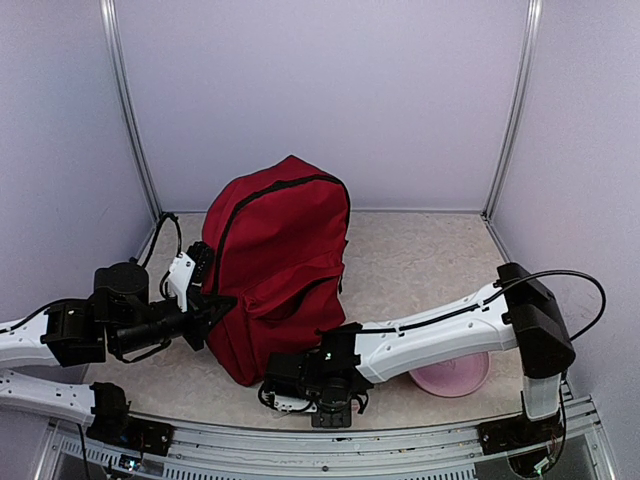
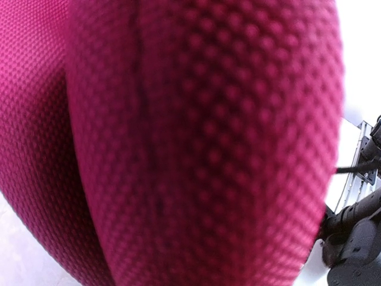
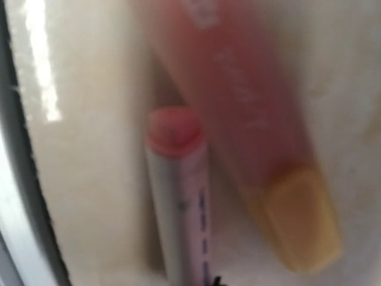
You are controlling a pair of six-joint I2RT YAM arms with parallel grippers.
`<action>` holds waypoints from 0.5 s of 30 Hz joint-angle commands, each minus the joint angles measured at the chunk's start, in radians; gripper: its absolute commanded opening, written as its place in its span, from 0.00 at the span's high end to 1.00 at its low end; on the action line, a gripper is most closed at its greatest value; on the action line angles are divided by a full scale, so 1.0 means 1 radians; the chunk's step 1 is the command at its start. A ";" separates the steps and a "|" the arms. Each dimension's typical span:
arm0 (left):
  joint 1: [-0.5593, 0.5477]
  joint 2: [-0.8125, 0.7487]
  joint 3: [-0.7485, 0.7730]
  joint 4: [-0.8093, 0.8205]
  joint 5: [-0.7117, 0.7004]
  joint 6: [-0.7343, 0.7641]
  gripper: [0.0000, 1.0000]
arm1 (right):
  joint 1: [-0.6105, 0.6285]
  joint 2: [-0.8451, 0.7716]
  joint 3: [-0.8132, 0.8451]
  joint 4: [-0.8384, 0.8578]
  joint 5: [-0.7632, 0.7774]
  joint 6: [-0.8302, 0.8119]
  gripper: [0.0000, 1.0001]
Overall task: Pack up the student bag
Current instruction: Pick up the pen from the center of the board.
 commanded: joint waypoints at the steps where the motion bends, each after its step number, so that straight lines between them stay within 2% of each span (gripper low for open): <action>1: -0.007 -0.020 0.052 0.063 -0.015 0.015 1.00 | -0.004 -0.083 -0.026 0.058 0.031 -0.023 1.00; 7: -0.007 -0.016 0.053 0.063 -0.013 0.017 1.00 | -0.003 -0.216 -0.113 0.202 0.069 -0.103 1.00; 12: -0.007 -0.016 0.054 0.066 -0.006 0.023 1.00 | -0.042 -0.391 -0.252 0.562 0.097 -0.386 1.00; 15: -0.007 -0.019 0.053 0.066 -0.002 0.028 1.00 | -0.120 -0.403 -0.266 0.692 0.053 -0.501 1.00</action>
